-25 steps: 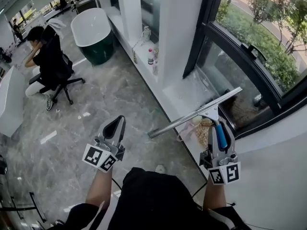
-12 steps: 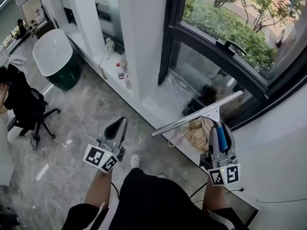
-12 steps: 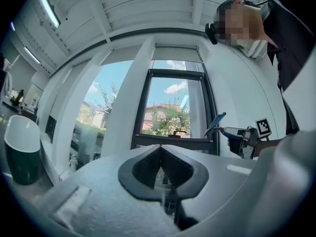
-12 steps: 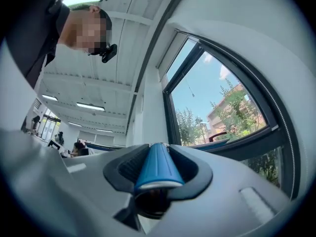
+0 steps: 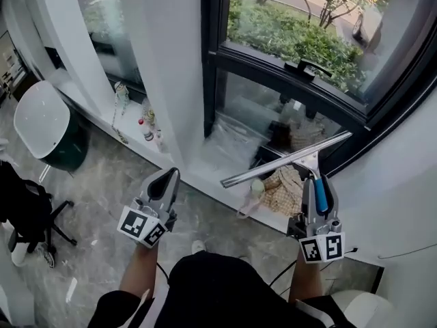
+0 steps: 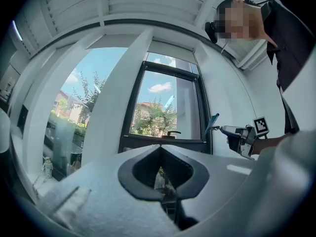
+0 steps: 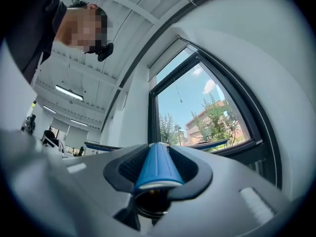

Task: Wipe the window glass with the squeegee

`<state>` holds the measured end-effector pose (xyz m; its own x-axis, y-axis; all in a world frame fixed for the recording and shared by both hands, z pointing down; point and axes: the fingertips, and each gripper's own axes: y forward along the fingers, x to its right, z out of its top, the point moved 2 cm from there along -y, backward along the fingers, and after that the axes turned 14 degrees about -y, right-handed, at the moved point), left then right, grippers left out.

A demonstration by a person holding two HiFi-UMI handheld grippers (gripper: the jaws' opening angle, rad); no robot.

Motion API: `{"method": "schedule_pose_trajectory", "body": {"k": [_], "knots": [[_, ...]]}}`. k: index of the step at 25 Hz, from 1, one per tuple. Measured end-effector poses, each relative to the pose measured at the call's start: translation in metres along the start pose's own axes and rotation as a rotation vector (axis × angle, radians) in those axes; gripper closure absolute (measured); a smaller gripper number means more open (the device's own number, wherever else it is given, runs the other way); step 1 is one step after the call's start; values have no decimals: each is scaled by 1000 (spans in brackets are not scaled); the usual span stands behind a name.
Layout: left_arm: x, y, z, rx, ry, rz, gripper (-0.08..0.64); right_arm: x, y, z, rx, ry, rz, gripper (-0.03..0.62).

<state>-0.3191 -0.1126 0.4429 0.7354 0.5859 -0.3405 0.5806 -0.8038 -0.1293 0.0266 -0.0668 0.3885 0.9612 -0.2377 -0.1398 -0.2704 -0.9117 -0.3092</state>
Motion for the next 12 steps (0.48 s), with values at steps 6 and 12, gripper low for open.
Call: {"method": "schedule_pose_trajectory", "body": {"k": [6,12], "knots": [[-17,40,1,-49,-15,-117,560,-4,-1,2,-19,-35,-113,460],[-16,78,-2,-93,-28,-199,560,3,-3,5,-41,-62,-184,460]]}}
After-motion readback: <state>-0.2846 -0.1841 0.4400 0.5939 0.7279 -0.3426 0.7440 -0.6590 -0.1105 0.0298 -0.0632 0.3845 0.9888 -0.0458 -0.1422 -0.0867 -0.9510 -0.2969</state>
